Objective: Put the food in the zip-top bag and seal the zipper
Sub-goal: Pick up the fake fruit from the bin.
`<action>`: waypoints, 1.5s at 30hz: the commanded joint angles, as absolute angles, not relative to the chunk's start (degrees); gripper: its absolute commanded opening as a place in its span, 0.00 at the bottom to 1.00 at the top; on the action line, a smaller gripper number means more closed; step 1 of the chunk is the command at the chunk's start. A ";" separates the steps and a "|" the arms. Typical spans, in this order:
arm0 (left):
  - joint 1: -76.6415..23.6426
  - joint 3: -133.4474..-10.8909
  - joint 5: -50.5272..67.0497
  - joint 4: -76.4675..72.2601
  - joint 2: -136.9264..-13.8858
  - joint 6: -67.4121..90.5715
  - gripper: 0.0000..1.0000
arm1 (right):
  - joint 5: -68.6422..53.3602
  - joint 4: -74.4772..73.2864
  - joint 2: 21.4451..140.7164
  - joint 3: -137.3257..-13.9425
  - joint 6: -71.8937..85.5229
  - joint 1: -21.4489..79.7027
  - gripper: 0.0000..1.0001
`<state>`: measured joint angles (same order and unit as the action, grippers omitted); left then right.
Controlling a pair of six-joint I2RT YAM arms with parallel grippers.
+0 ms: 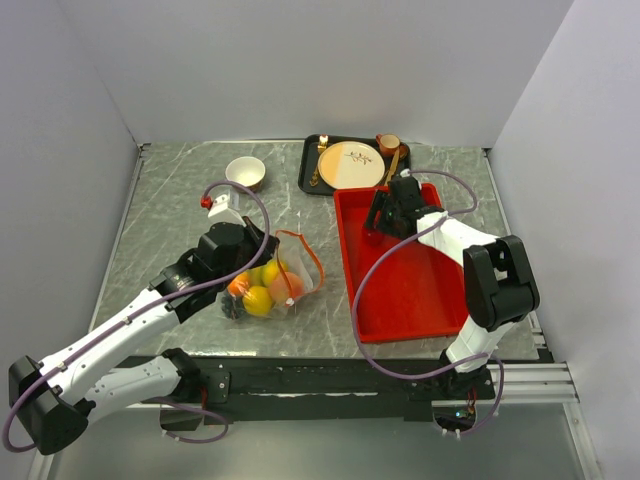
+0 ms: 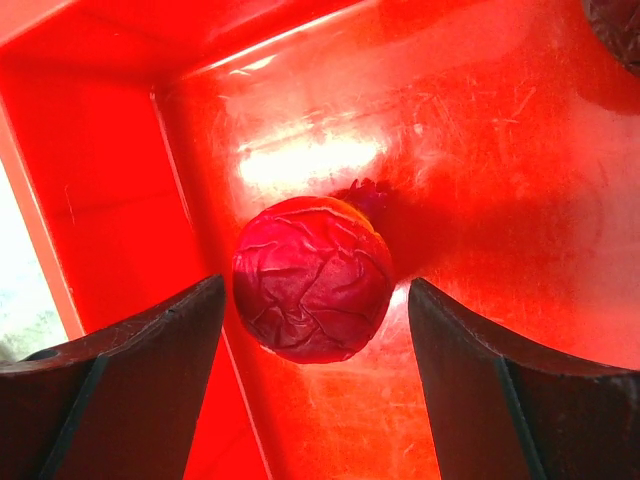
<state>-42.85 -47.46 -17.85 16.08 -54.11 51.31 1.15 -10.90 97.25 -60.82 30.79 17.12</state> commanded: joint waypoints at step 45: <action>-43.07 -46.41 -17.23 13.10 -53.61 51.59 0.01 | -9.13 -6.68 76.56 -47.99 36.74 17.40 0.47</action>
<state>-42.85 -46.17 -17.82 15.33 -54.11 51.55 -7.01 -7.38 82.11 -48.60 36.42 17.10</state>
